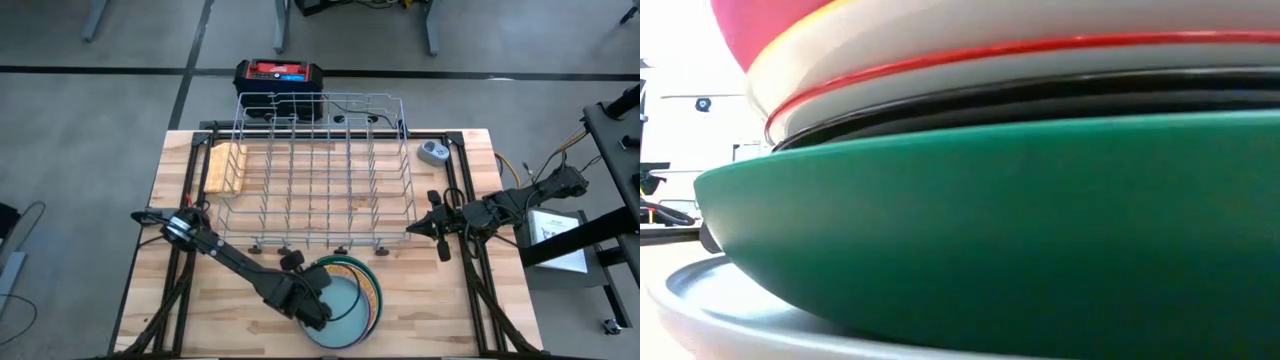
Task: Sort dishes
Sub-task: Put the blue plate into the dishwasher rack
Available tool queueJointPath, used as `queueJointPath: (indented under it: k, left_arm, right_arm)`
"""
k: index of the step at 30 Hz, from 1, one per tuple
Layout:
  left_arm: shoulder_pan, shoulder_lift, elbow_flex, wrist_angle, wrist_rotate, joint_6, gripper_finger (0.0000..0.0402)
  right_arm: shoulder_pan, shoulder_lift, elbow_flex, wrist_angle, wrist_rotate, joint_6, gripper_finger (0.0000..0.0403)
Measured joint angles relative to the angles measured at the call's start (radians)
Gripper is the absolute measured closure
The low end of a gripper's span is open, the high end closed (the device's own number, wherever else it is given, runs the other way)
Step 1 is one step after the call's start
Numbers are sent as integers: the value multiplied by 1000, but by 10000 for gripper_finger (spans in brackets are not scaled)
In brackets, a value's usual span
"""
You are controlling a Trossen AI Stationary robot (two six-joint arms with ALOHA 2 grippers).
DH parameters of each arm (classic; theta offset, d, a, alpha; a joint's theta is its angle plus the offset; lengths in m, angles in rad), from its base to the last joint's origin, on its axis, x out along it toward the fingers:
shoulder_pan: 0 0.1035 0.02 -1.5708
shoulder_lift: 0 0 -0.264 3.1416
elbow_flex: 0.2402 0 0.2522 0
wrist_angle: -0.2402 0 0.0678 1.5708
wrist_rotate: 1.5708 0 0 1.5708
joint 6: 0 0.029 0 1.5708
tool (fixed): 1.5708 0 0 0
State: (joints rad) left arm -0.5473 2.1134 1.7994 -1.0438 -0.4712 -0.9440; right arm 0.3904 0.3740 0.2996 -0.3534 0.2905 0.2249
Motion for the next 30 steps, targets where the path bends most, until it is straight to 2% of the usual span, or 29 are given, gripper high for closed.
queueJointPath:
  k: [6,21,30]
  left_arm:
    - [-2,-1,99,-78,-39,24,397]
    - [-5,-2,154,-158,-160,25,397]
    - [-19,-2,243,-187,-219,94,398]
  right_arm:
    - [0,0,0,0,0,0,403]
    - [0,0,-6,4,0,0,403]
    - [0,0,-7,3,0,0,403]
